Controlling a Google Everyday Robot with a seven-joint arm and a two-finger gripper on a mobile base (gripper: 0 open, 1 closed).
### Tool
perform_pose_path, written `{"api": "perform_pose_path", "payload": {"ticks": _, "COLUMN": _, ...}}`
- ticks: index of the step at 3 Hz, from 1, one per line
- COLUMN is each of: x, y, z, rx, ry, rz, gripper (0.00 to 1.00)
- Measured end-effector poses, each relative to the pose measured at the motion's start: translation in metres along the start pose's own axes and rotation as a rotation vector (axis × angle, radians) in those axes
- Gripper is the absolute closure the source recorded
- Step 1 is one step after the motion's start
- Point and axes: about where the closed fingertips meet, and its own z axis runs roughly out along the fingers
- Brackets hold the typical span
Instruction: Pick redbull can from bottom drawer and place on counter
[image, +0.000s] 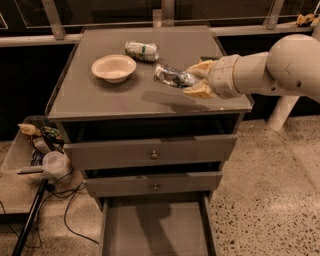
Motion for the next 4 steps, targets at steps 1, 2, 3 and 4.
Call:
{"api": "perform_pose_path", "payload": {"ticks": 1, "x": 0.004, "y": -0.012, "z": 0.023, "rx": -0.004, "ry": -0.024, "rz": 0.091, "gripper": 1.00}}
{"api": "perform_pose_path", "payload": {"ticks": 2, "x": 0.000, "y": -0.030, "z": 0.043, "rx": 0.003, "ry": -0.037, "rz": 0.141, "gripper": 1.00}}
{"api": "perform_pose_path", "payload": {"ticks": 3, "x": -0.001, "y": -0.047, "z": 0.059, "rx": 0.009, "ry": -0.037, "rz": 0.177, "gripper": 1.00}}
{"api": "perform_pose_path", "payload": {"ticks": 4, "x": 0.007, "y": -0.057, "z": 0.075, "rx": 0.000, "ry": -0.017, "rz": 0.202, "gripper": 1.00}}
